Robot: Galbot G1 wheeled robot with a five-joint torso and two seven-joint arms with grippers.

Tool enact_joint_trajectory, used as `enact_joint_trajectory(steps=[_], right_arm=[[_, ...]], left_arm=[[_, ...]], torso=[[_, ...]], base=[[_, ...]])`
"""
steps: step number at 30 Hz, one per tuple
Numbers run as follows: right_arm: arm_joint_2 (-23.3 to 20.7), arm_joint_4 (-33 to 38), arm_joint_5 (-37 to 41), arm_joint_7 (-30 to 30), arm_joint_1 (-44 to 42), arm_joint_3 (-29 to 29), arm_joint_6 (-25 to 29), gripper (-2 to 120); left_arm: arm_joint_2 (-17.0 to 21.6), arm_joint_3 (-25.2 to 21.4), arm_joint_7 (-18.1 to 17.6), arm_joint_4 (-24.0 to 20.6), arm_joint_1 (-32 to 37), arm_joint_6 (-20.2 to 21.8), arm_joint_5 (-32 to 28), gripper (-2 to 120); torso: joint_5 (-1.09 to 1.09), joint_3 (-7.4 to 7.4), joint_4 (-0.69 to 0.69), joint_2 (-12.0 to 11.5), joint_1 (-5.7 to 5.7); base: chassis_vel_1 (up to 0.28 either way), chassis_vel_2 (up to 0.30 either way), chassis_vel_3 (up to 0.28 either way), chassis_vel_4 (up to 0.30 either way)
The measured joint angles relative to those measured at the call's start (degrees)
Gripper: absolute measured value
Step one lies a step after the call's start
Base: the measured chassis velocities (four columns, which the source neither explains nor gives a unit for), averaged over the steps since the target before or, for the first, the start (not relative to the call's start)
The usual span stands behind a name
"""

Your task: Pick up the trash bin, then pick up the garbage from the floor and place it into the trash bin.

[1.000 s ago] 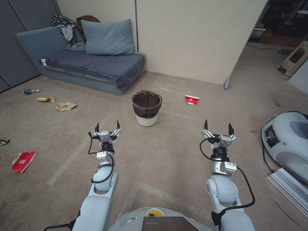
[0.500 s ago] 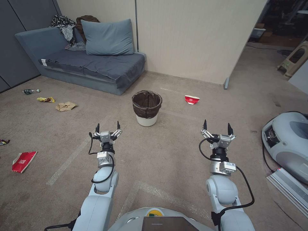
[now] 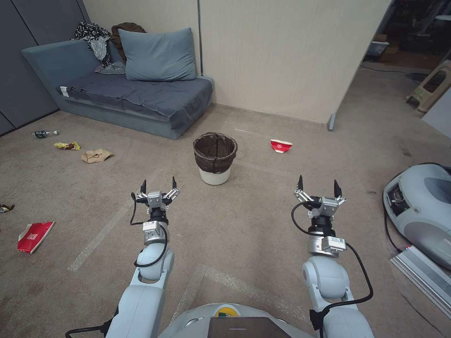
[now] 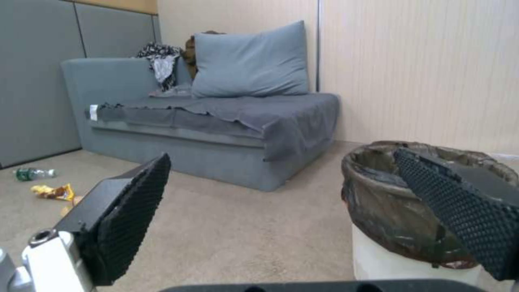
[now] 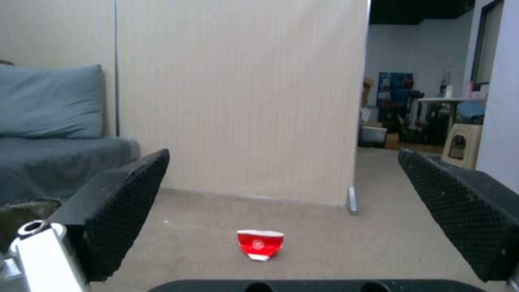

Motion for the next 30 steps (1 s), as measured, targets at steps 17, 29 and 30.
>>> enact_joint_trajectory(steps=[17, 29, 30], right_arm=[[0.1, -0.2, 0.1, -0.3, 0.5, 0.3, 0.4, 100], [0.1, 0.1, 0.1, -0.3, 0.4, 0.5, 0.3, 100], [0.1, 0.0, 0.1, -0.3, 0.4, 0.5, 0.3, 100]], left_arm=[[-0.1, 0.1, 0.0, 0.5, -0.9, 0.1, -0.1, 100], [-0.1, 0.2, -0.1, 0.9, -1.5, 0.1, -0.1, 100], [-0.1, 0.2, -0.1, 1.0, -1.5, 0.1, -0.1, 100]], torso=[[-0.02, 0.01, 0.00, 0.0, 0.00], [0.00, 0.00, 0.00, 0.0, 0.00], [0.01, 0.00, 0.00, 0.0, 0.00]], base=[[-0.163, 0.160, 0.161, -0.164], [-0.261, 0.262, 0.263, -0.269], [-0.250, 0.250, 0.250, -0.258]])
